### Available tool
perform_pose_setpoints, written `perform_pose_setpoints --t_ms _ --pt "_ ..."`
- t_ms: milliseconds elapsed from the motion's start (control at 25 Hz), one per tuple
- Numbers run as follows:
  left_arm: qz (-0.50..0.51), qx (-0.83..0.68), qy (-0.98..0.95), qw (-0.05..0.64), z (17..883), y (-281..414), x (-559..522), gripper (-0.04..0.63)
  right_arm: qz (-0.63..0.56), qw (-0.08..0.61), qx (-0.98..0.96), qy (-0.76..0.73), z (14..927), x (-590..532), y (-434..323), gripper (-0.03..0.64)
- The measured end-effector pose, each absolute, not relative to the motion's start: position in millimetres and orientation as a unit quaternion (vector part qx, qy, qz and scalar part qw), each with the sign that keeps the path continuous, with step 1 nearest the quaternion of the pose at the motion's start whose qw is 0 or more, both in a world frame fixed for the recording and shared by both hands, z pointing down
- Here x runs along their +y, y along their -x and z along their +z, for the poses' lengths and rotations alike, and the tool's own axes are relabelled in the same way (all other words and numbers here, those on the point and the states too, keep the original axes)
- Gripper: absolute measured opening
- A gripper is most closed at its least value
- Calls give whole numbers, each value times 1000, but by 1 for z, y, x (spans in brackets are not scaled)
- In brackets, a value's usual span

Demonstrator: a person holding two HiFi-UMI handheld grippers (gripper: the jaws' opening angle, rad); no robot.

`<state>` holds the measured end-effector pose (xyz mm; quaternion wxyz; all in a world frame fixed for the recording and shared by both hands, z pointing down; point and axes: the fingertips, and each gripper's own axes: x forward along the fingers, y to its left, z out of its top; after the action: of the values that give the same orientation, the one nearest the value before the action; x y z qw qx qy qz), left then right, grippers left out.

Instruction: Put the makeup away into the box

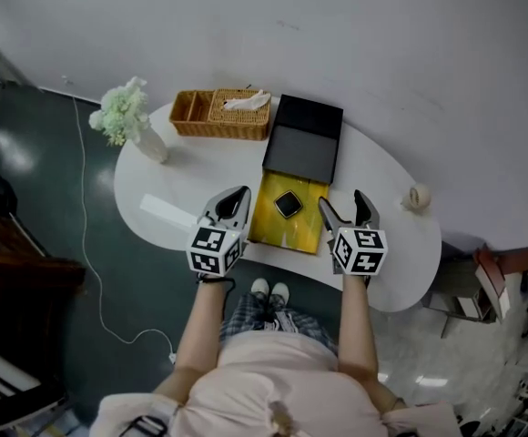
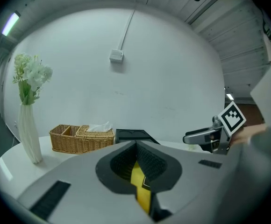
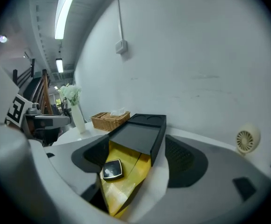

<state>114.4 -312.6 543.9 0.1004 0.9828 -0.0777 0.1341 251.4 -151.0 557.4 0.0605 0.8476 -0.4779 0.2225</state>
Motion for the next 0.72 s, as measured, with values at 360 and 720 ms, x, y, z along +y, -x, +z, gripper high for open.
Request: perform_pose_setpoints --t_ms 360,720 --pt "95 -86 -989 70 502 -115 -309 26 120 46 -440 -889 502 -95 -260 118" --pt "74 -82 -992 54 481 -123 -298 26 76 30 -408 -909 476 -57 -274 17"
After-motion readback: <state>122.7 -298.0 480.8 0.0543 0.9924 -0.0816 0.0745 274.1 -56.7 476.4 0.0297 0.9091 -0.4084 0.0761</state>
